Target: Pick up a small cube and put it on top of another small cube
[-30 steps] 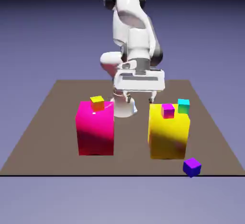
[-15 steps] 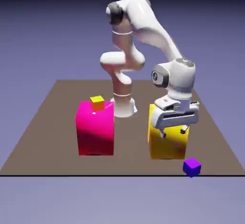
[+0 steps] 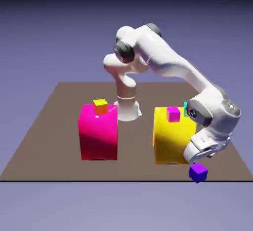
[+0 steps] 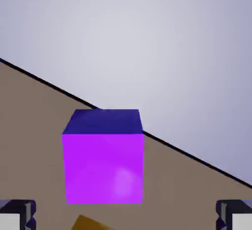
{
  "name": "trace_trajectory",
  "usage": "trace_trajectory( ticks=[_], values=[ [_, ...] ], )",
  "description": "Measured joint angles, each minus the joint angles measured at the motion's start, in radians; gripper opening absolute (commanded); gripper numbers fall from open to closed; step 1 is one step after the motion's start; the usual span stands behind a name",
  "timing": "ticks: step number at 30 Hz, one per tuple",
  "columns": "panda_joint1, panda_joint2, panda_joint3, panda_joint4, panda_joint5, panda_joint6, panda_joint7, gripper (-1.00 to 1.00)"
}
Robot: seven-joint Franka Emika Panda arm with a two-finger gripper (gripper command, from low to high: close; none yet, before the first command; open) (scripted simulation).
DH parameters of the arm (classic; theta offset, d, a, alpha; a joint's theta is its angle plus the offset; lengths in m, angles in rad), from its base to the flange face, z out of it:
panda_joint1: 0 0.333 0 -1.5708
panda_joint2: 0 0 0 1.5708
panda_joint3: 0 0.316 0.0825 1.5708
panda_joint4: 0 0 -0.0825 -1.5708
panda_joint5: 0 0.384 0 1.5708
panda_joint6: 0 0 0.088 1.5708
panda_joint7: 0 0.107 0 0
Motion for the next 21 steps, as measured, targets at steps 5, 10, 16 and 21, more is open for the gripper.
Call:
trace_trajectory(
  ticks=[5,10,16,21],
  values=[
    [0.001,0.087,-0.033,-0.051,-0.054,0.113,0.031,-1.00],
    [-0.001,0.014,0.005,0.013,-0.002,-0.014,0.003,-1.00],
    [-0.037,-0.204,-0.143,-0.128,0.093,-0.051,-0.014,-1.00],
    [-0.068,-0.385,-0.267,-0.245,0.171,-0.083,-0.028,-1.00]
  ],
)
